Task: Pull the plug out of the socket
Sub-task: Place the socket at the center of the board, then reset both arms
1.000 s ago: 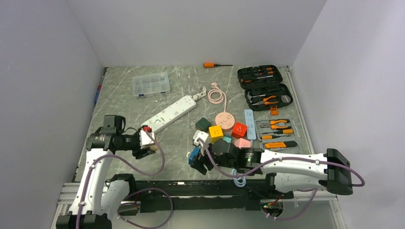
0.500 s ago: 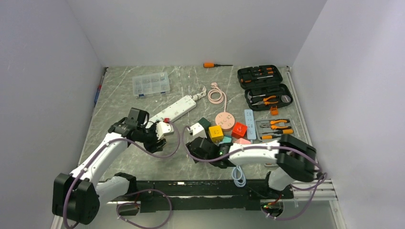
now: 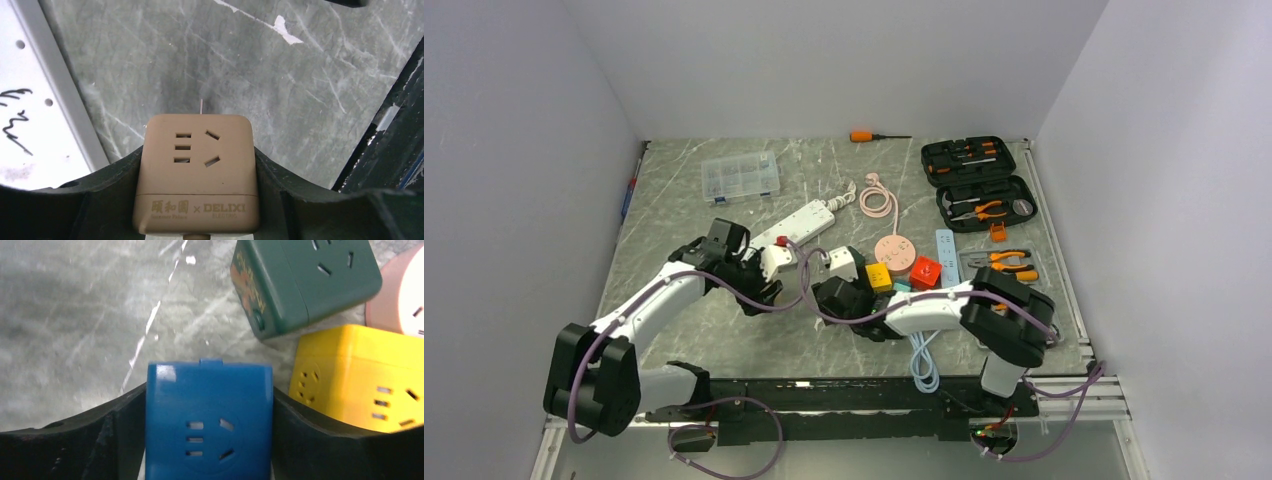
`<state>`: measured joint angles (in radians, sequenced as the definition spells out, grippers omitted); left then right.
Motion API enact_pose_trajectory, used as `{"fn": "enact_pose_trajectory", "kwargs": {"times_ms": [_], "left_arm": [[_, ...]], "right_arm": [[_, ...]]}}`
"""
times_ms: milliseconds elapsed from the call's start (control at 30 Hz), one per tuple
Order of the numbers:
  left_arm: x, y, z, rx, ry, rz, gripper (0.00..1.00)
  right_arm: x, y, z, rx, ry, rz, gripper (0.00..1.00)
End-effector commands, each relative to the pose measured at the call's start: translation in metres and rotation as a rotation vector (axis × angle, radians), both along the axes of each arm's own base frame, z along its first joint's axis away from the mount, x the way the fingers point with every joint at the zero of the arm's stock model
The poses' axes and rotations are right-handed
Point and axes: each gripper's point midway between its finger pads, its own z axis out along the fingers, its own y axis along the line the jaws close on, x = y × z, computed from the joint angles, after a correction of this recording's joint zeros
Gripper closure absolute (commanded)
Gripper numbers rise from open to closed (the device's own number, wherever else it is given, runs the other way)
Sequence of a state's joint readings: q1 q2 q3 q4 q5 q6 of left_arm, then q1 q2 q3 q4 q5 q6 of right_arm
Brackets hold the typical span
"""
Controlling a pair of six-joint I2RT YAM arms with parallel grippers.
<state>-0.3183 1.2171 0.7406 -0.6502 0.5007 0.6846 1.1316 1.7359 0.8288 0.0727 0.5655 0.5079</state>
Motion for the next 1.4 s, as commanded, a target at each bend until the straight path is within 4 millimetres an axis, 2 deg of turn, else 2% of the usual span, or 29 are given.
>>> {"fn": "enact_pose_trajectory", "kwargs": {"times_ms": [0, 33, 67, 200, 333, 400, 467, 533, 600, 633, 733, 800, 933, 1100, 1200, 1367], "left_arm": [[0.007, -0.024, 0.009, -0.085, -0.002, -0.006, 0.89], [0.007, -0.027, 0.009, -0.092, 0.003, -0.013, 0.89], [0.007, -0.030, 0.009, -0.102, 0.006, -0.020, 0.88], [0.005, -0.044, 0.008, -0.134, 0.011, -0.041, 0.84], [0.002, -0.059, 0.003, -0.135, 0.024, -0.068, 0.74], [0.002, -0.065, 0.001, -0.133, 0.023, -0.075, 0.67], [0.000, -0.070, -0.001, -0.137, 0.031, -0.100, 0.55], [0.000, -0.074, 0.000, -0.151, 0.030, -0.114, 0.34], [0.003, -0.075, 0.001, -0.146, 0.026, -0.104, 0.09], [0.005, -0.074, 0.003, -0.139, 0.024, -0.097, 0.02], [0.011, -0.070, 0.012, -0.103, 0.025, -0.076, 0.01], [0.017, -0.067, 0.025, -0.081, 0.014, -0.054, 0.01], [0.031, -0.054, 0.052, -0.041, -0.026, 0.012, 0.01], [0.049, -0.022, 0.091, -0.031, 0.014, 0.159, 0.01], [0.064, 0.007, 0.108, -0.042, 0.041, 0.285, 0.01], [0.090, 0.075, 0.111, -0.011, 0.053, 0.591, 0.01]], "right_arm": [[-0.015, 0.006, 0.034, 0.121, 0.002, 0.056, 0.11], [-0.017, 0.006, 0.044, 0.149, 0.000, 0.061, 0.03], [-0.020, 0.005, 0.050, 0.164, 0.003, 0.063, 0.01], [-0.026, 0.000, 0.077, 0.232, -0.007, 0.063, 0.00], [-0.029, -0.012, 0.110, 0.290, -0.039, 0.047, 0.00], [-0.031, -0.020, 0.123, 0.333, -0.057, 0.037, 0.00], [-0.033, -0.029, 0.129, 0.350, -0.063, 0.020, 0.00], [-0.035, -0.040, 0.130, 0.345, -0.059, -0.010, 0.00], [-0.038, -0.054, 0.123, 0.309, -0.040, -0.048, 0.00], [-0.040, -0.059, 0.120, 0.302, -0.032, -0.062, 0.00], [-0.044, -0.076, 0.119, 0.313, -0.026, -0.103, 0.00], [-0.046, -0.086, 0.122, 0.327, -0.041, -0.121, 0.00], [-0.037, -0.107, 0.138, 0.314, -0.104, -0.144, 0.00], [-0.004, -0.128, 0.168, 0.310, -0.188, -0.196, 0.00], [0.025, -0.146, 0.180, 0.322, -0.208, -0.276, 0.00], [0.067, -0.190, 0.196, 0.347, -0.227, -0.446, 0.00]]}}
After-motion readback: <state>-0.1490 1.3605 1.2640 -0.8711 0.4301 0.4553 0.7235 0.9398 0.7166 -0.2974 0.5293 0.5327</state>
